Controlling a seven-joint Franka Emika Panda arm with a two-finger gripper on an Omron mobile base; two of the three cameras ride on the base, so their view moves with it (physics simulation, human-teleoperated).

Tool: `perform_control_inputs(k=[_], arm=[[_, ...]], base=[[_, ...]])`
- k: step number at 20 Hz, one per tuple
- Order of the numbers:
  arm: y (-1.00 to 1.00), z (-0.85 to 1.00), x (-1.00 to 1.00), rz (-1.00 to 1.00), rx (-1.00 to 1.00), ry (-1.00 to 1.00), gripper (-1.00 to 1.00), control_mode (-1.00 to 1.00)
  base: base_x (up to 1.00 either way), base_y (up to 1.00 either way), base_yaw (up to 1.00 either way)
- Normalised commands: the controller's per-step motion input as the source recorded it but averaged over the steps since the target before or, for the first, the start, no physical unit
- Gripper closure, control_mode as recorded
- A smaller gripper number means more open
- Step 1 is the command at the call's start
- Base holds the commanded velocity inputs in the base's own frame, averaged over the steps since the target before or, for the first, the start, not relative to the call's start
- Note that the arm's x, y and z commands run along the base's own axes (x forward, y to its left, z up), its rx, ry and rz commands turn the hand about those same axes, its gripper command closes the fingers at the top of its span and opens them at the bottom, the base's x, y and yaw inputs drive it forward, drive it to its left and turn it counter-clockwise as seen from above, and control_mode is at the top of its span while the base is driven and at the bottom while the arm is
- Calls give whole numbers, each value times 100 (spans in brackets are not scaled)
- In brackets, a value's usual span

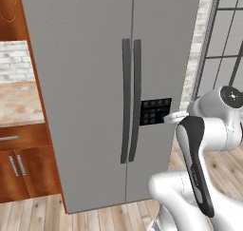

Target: Retrieve the mango and peach from the fridge and place them into the bowl on the dining table.

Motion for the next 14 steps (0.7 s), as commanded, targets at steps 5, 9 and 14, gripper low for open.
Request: perform_control_inputs(k=[5,9,14], arm=[[0,0,0,0,0,0,-100,100],[0,0,0,0,0,0,-100,100],[0,0,0,0,0,0,-100,100]], base=[[-22,44,-2],[-24,45,-3],[-48,12,-2]])
